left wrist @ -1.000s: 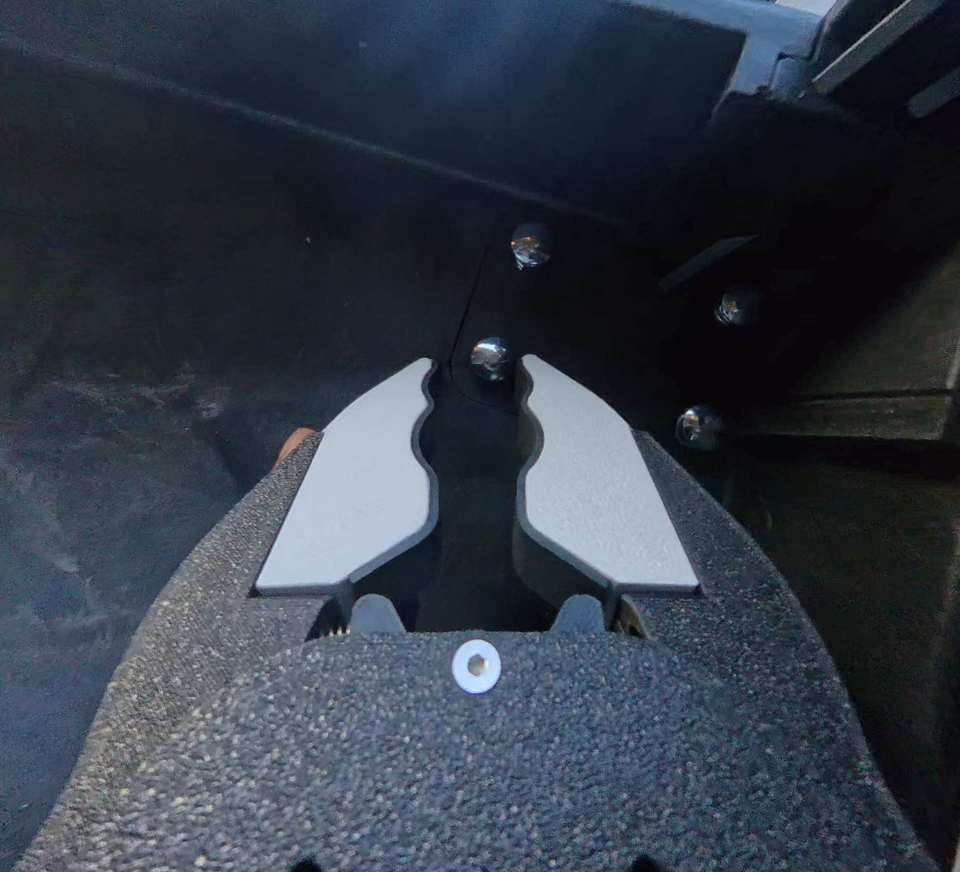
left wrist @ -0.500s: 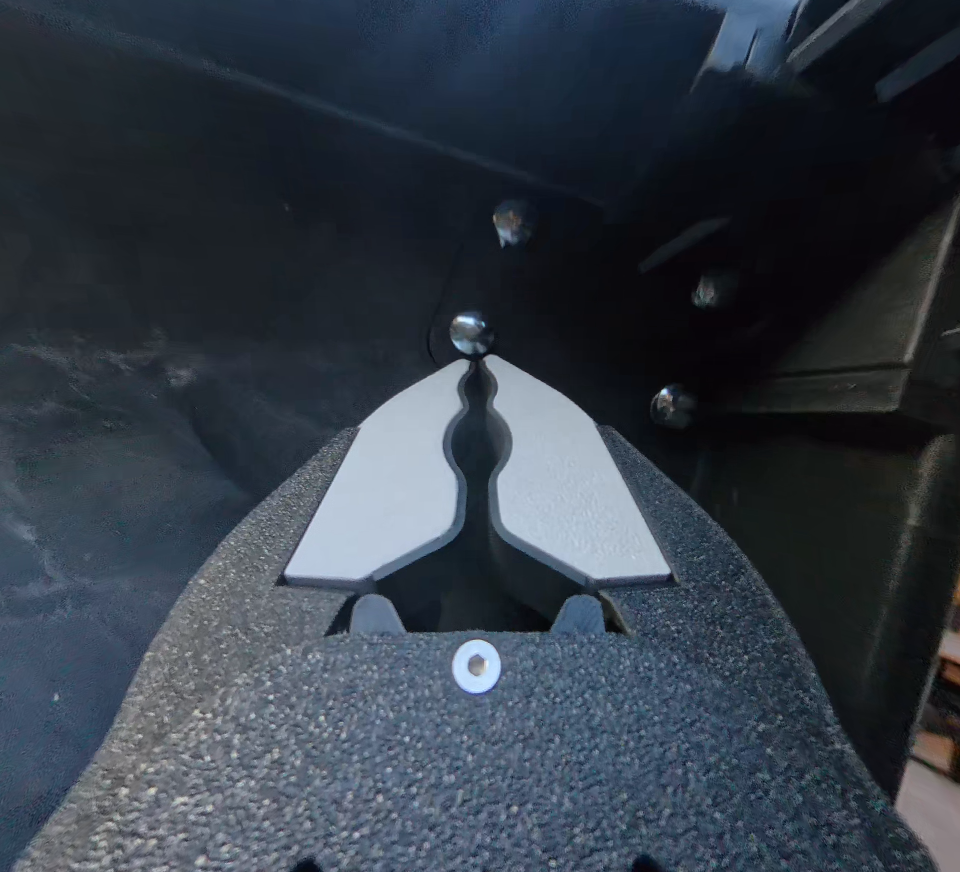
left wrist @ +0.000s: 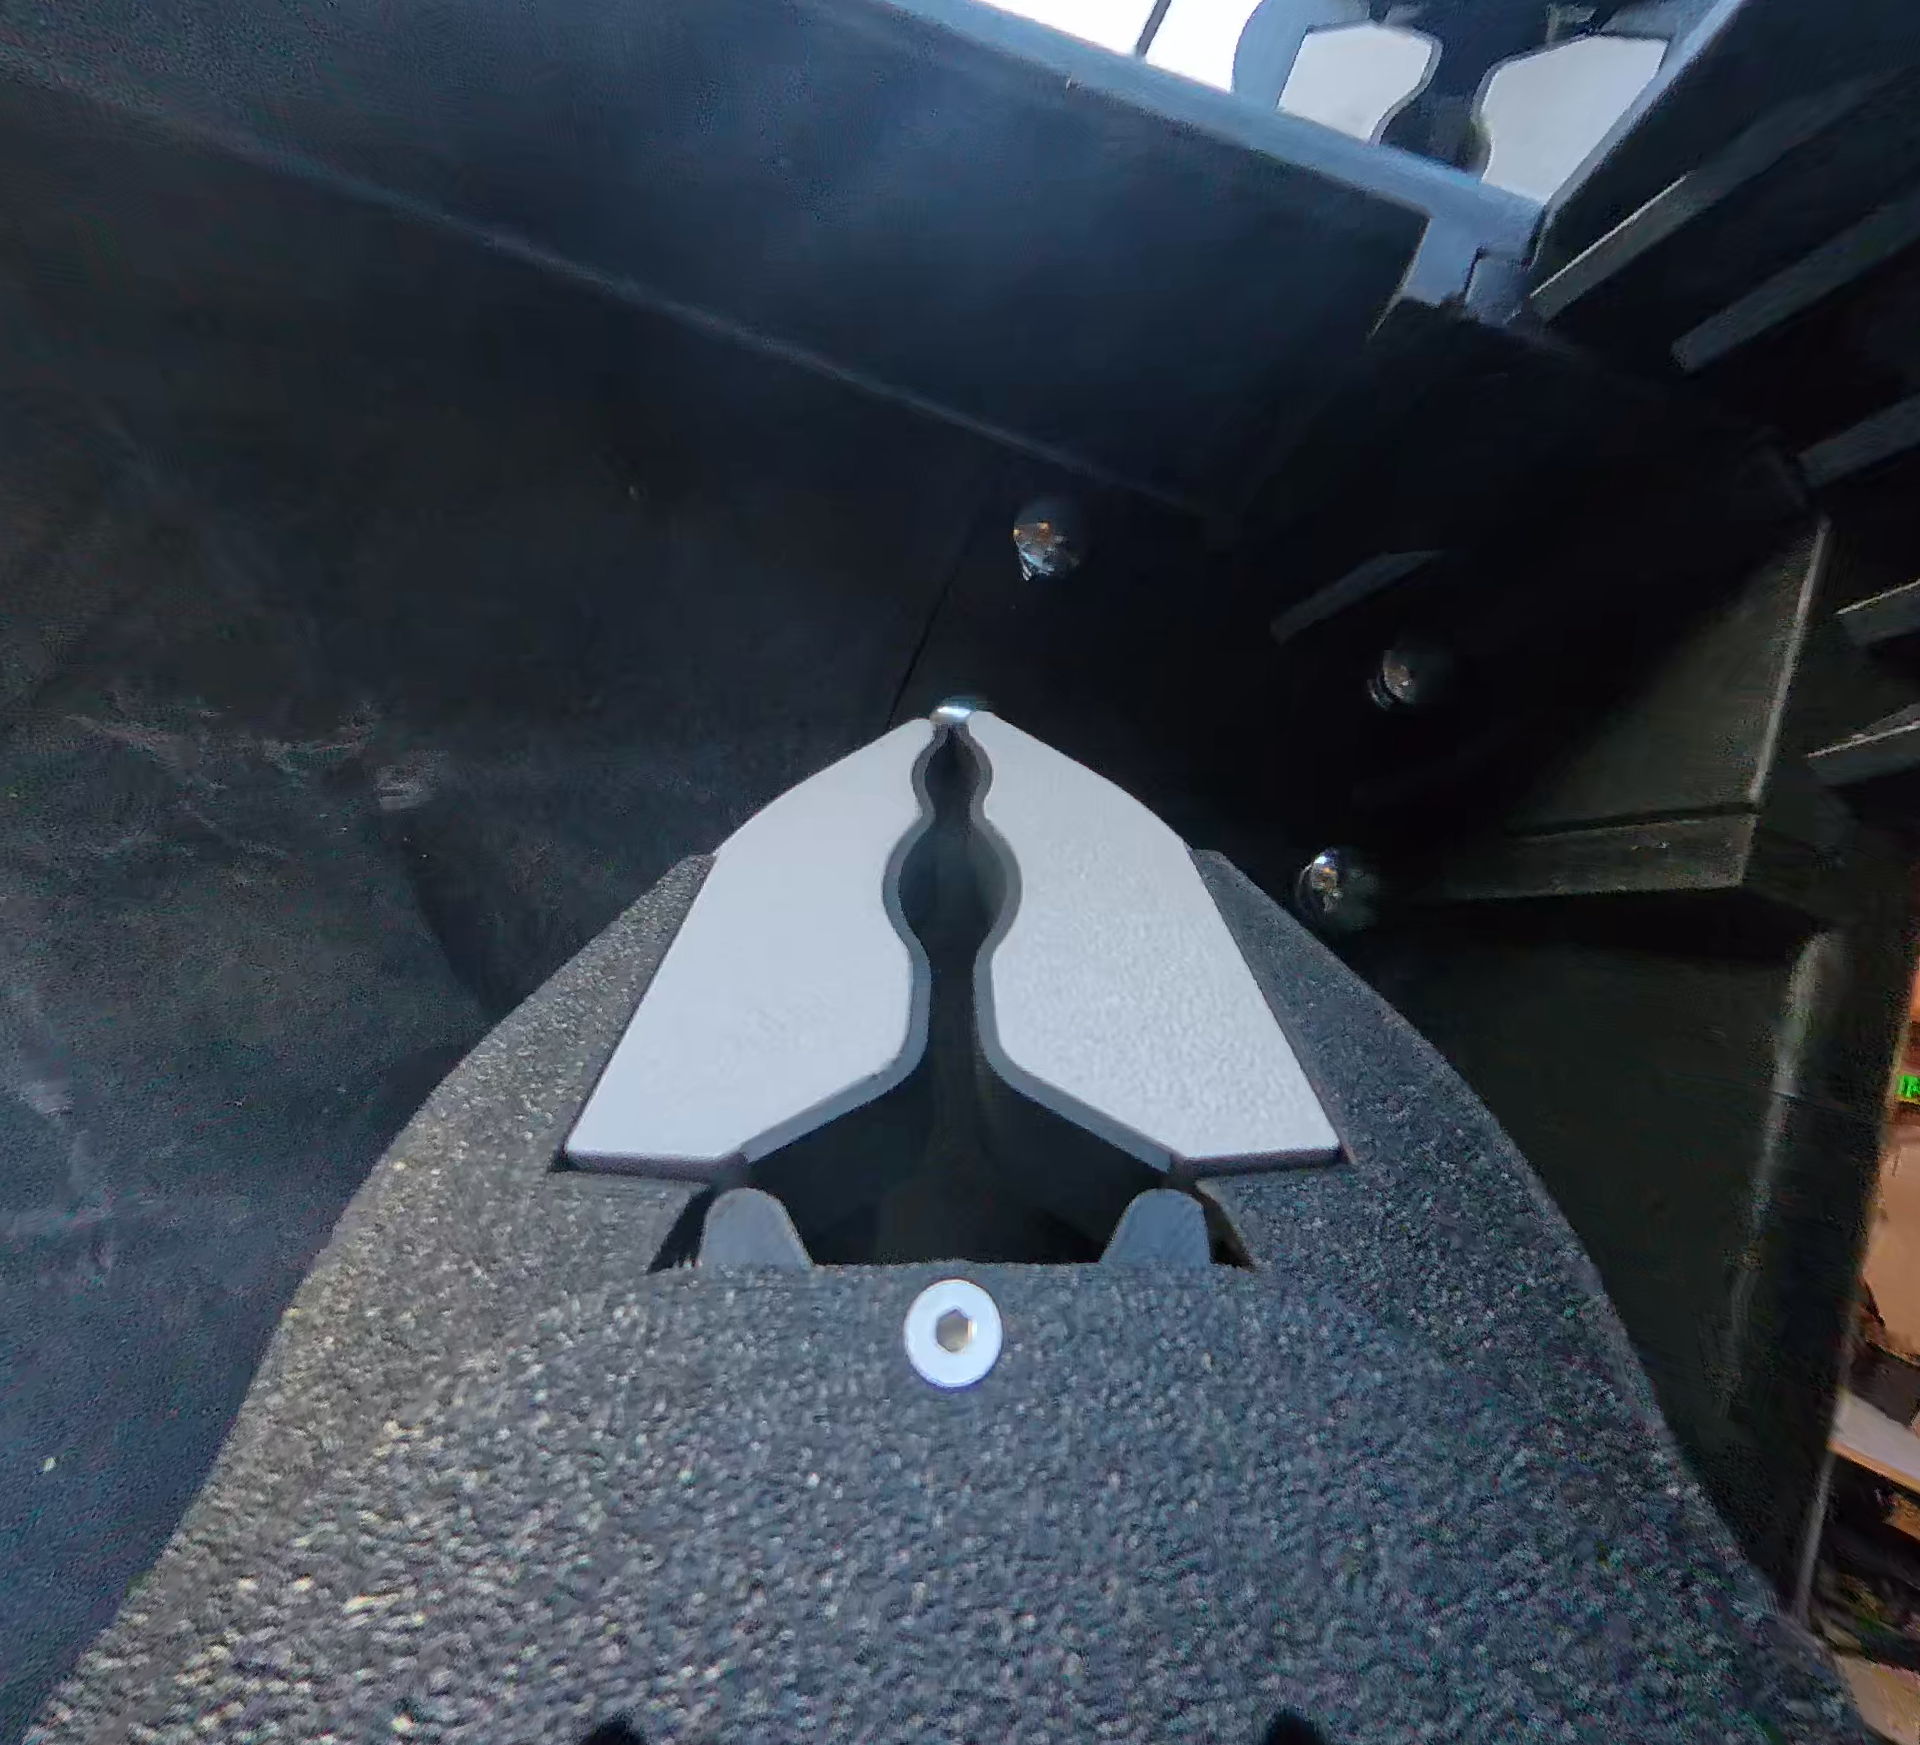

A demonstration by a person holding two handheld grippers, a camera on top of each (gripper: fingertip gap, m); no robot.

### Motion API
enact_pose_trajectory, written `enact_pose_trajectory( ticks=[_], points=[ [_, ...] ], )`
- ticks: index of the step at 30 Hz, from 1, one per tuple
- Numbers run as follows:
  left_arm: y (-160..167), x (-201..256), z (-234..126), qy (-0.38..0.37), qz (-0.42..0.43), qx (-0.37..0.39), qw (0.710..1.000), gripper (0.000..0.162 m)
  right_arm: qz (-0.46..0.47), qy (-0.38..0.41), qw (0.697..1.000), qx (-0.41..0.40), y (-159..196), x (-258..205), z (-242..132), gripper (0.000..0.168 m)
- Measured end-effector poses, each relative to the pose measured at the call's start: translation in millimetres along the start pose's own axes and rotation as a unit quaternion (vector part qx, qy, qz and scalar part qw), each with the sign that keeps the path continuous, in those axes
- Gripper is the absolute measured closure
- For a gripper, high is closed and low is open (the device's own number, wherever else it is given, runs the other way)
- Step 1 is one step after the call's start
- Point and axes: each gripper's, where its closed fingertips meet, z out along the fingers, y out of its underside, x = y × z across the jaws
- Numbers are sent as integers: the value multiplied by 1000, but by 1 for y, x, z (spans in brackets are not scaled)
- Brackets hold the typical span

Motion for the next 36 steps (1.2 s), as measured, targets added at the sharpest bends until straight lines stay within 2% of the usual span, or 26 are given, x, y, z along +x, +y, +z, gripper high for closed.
enact_pose_trajectory(
  ticks=[29,36],
  points=[
    [2,0,0,9,8,3,1000,162,3,2,1000,10,0,1,0,159],
    [-11,6,4,10,33,10,999,158,8,7,1000,20,0,2,-1,159]
  ],
)
